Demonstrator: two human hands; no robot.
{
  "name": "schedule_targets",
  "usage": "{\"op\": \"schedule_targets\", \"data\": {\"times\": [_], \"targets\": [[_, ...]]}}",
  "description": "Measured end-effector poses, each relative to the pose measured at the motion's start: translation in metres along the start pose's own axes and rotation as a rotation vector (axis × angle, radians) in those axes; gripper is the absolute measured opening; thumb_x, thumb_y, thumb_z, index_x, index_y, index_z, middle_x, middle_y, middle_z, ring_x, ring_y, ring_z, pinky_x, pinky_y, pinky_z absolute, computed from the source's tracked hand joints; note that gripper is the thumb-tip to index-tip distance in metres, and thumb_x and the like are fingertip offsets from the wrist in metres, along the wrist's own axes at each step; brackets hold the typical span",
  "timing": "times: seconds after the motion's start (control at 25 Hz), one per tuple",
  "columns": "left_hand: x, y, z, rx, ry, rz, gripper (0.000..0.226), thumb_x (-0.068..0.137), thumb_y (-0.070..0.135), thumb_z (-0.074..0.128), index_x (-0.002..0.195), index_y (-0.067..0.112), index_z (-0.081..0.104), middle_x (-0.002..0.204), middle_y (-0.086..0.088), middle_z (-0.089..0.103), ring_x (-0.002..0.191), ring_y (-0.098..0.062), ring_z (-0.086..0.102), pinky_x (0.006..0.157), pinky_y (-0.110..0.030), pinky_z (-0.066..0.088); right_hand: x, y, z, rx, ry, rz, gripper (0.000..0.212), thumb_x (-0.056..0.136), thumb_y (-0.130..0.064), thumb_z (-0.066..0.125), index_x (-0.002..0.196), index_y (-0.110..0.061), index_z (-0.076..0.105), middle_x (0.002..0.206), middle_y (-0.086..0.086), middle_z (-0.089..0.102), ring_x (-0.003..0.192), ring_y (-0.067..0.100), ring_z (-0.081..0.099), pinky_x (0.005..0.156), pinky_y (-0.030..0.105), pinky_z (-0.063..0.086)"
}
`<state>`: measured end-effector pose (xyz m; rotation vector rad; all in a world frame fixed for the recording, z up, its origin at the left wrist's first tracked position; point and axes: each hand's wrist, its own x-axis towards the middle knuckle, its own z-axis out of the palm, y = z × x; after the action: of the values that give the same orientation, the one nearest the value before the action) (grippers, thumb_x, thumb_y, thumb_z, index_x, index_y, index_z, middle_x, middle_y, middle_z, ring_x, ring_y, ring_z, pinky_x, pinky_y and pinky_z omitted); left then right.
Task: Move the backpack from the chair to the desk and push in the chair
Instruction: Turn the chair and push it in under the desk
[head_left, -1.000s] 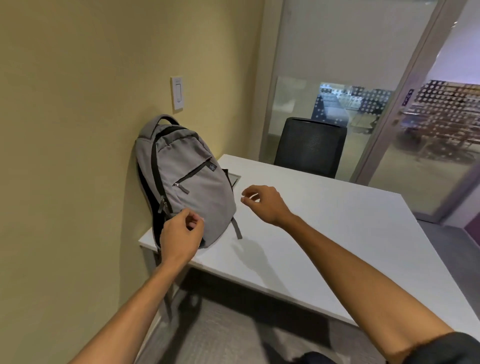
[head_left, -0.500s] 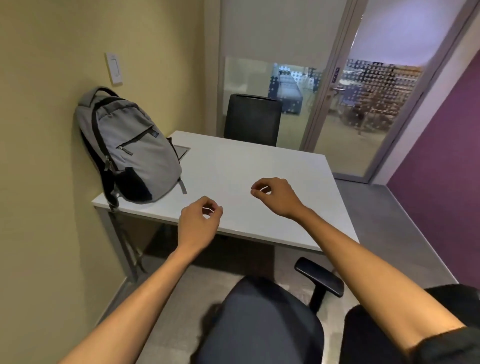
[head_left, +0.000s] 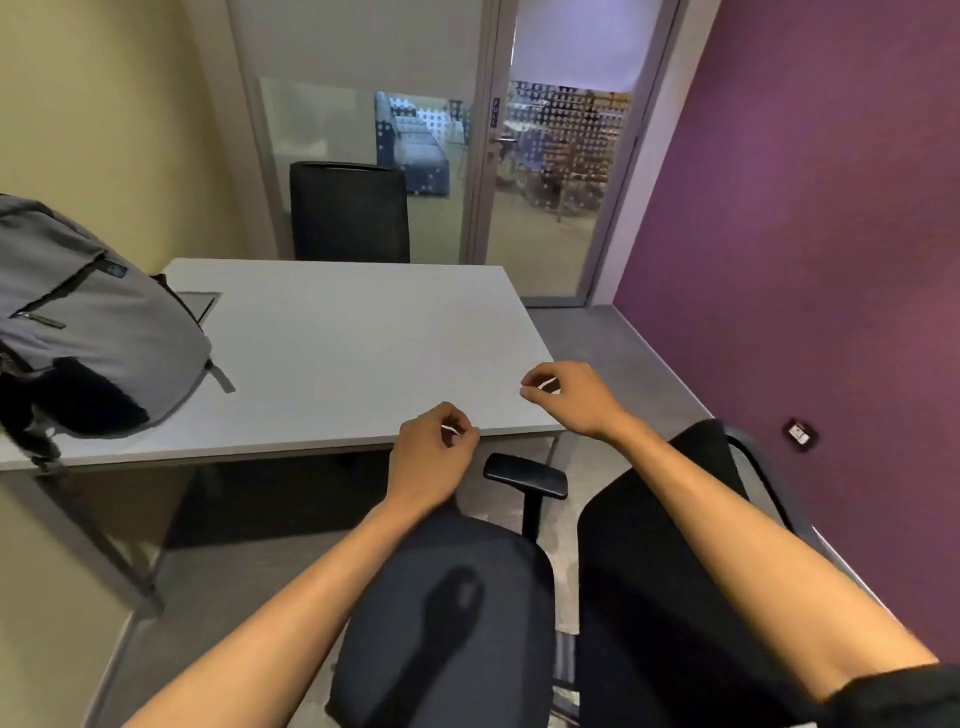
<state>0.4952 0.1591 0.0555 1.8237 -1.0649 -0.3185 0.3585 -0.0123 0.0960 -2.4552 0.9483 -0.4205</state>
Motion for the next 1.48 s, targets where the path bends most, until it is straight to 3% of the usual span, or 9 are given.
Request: {"op": "schedule_targets", "data": {"times": [0.48,0.68,0.8,0.92,1.04,1.2,1.48], "targets": [[-0.071,0.102,0.18,-0.105,-0.227,0.007,0.008,0.083,0.033,0.063,0.081,0.025,0.064,0.075,0.008,0.067,0.073,-0.005,0.063,0.074,-0.031,0.054,-0.109,0.171,-0.106,-0.091,0.086,0.267,0.029,0.09,-0.038,0.062,0.107,-0.017,0.072,0.107,0.002,0.073,0.098,0.018,0.066,0.091,0.044,0.054],[-0.099,0.145,0.259,-0.065,-0.329,0.016,0.014,0.081,0.04,0.065,0.087,0.029,0.06,0.082,0.012,0.065,0.077,-0.004,0.061,0.072,-0.029,0.052,-0.134,0.248,-0.128,-0.235,-0.025,0.446,0.049,0.09,-0.036,0.063,0.135,-0.017,0.056,0.131,0.01,0.062,0.118,0.029,0.058,0.098,0.043,0.047],[-0.117,0.155,0.303,0.065,-0.464,0.118,0.036,0.08,0.049,0.063,0.107,0.025,0.056,0.106,0.008,0.062,0.098,-0.01,0.057,0.083,-0.032,0.049,-0.142,0.286,-0.121,-0.244,-0.174,0.532,0.065,0.092,-0.031,0.062,0.149,-0.016,0.037,0.146,0.015,0.05,0.133,0.034,0.047,0.109,0.045,0.037],[-0.126,0.154,0.337,0.232,-0.551,0.179,0.075,0.073,0.066,0.059,0.129,0.018,0.047,0.128,0.001,0.053,0.123,-0.018,0.045,0.097,-0.036,0.042,-0.142,0.303,-0.107,-0.18,-0.156,0.544,0.069,0.092,-0.027,0.062,0.151,-0.01,0.031,0.143,0.017,0.052,0.131,0.036,0.048,0.108,0.045,0.039],[-0.133,0.156,0.359,0.39,-0.584,0.163,0.103,0.061,0.077,0.06,0.139,0.013,0.038,0.141,-0.001,0.044,0.141,-0.027,0.022,0.109,-0.045,0.033,-0.135,0.304,-0.102,-0.199,-0.128,0.511,0.064,0.093,-0.025,0.061,0.149,-0.008,0.034,0.133,0.018,0.059,0.125,0.037,0.052,0.101,0.044,0.042],[-0.129,0.168,0.369,0.408,-0.699,0.048,0.098,0.064,0.055,0.07,0.141,0.006,0.033,0.15,-0.008,0.036,0.148,-0.037,-0.007,0.118,-0.055,0.012,-0.127,0.303,-0.098,-0.246,-0.123,0.477,0.055,0.094,-0.024,0.06,0.143,-0.007,0.04,0.124,0.017,0.063,0.119,0.037,0.056,0.1,0.047,0.044],[-0.132,0.145,0.355,0.267,-0.719,-0.007,0.089,0.066,0.041,0.07,0.139,0.006,0.033,0.148,-0.009,0.037,0.147,-0.034,-0.019,0.119,-0.056,-0.002,-0.129,0.285,-0.09,-0.237,-0.146,0.44,0.051,0.094,-0.026,0.06,0.137,-0.003,0.044,0.113,0.016,0.066,0.112,0.036,0.059,0.094,0.044,0.046]]}}
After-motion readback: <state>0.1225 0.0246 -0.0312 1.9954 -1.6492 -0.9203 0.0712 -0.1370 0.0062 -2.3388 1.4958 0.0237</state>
